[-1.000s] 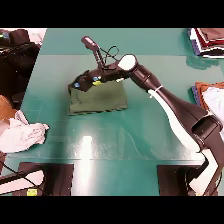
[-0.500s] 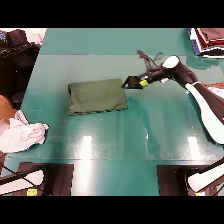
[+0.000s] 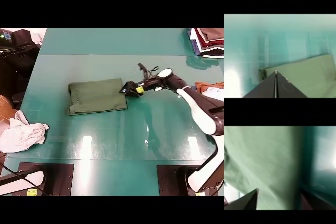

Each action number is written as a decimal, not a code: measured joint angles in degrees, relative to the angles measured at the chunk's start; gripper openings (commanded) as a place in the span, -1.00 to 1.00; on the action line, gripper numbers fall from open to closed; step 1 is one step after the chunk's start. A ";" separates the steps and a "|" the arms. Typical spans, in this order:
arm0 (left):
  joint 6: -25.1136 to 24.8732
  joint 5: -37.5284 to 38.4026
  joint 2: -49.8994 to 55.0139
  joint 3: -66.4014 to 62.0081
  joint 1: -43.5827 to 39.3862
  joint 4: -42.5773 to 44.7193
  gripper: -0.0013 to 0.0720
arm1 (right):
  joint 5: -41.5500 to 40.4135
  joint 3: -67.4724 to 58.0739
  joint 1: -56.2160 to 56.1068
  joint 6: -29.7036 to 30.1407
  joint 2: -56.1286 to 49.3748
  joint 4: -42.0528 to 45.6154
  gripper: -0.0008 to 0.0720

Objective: Fold the shirts.

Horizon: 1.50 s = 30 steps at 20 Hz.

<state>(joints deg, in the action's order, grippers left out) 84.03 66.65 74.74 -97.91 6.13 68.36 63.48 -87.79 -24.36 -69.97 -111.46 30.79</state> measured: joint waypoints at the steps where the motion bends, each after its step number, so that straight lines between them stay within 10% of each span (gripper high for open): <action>1: -0.13 -0.02 0.00 0.00 -0.61 0.00 -0.90 | 0.33 -2.05 -1.29 -0.26 -1.68 -0.13 0.07; 4: -0.35 0.04 0.00 0.00 -2.45 0.00 -0.90 | 0.09 -8.13 -4.57 -0.85 -5.73 0.94 -0.93; 13: -0.50 0.04 0.00 0.00 -12.81 -0.07 -0.90 | 5.90 -22.08 0.83 -1.97 -1.92 9.11 -0.94; 30: 1.22 -5.09 0.00 0.00 -19.93 -2.29 -0.90 | 15.21 -23.52 53.64 -11.72 18.32 30.01 -0.93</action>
<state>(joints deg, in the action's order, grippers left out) 85.25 61.56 74.74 -97.91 -13.80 66.06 78.70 -111.31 29.28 -81.69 -93.14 60.80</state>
